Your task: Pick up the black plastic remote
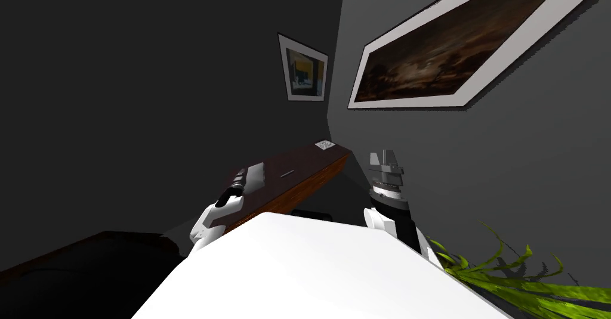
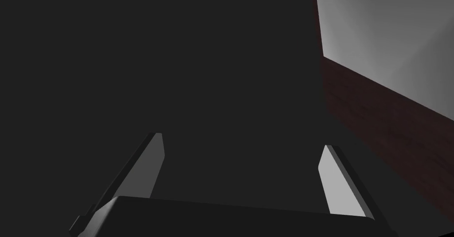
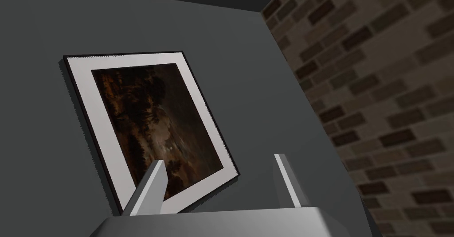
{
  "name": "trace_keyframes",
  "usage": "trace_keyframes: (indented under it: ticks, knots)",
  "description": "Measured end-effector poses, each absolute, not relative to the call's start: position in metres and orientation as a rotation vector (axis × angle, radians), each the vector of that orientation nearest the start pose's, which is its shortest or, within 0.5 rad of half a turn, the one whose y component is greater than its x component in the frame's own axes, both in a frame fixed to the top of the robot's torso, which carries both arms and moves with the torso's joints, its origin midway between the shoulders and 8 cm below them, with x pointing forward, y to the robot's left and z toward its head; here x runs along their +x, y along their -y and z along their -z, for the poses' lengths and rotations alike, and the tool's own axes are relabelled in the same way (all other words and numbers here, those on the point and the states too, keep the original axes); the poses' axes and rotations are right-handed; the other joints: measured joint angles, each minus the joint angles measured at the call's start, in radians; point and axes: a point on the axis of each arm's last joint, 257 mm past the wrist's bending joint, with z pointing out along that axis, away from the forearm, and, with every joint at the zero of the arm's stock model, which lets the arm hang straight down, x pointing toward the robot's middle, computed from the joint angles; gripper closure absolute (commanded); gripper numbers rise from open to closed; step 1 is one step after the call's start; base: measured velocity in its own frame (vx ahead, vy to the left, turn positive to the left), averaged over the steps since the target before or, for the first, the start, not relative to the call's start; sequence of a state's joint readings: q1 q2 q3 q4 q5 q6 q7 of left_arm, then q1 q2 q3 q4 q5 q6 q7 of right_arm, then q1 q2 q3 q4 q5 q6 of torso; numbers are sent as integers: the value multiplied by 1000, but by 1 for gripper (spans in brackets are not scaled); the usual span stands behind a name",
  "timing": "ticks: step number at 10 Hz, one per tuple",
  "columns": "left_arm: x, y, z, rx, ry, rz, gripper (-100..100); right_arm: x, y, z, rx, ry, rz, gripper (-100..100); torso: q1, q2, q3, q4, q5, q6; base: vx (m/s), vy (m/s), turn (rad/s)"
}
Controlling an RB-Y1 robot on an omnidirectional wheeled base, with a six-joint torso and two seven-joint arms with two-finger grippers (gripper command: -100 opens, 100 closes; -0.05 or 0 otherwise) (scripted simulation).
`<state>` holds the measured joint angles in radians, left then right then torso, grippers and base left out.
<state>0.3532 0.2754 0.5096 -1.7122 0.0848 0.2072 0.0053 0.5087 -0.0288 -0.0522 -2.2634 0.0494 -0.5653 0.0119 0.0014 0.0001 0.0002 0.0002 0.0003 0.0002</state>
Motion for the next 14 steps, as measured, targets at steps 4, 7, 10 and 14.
trace_keyframes:
  ticks: [4, 7, 10, 14]
  knots:
    - [316, -634, 297, -1614, -1064, 352, -100, 334, 286, -27, 560, -639, -1217, 0, 0, 0, 0, 0, 0, -1, -12, 3, -154]
    - [295, -650, 325, -1718, -1047, 301, -100, 334, 286, -27, 560, -639, -1217, 0, 0, -1, 0, 0, 0, -1, -6, 2, -125]
    - [276, -663, 346, -1815, -1024, 257, -100, 334, 286, -27, 560, -639, -1217, 0, 0, -1, 0, 0, 0, -2, -2, -1, -142]
    - [241, -682, 386, -1991, -970, 189, -100, 334, 286, -27, 560, -639, -1217, 0, 0, -1, -1, 0, 0, -1, 4, 1, -202]
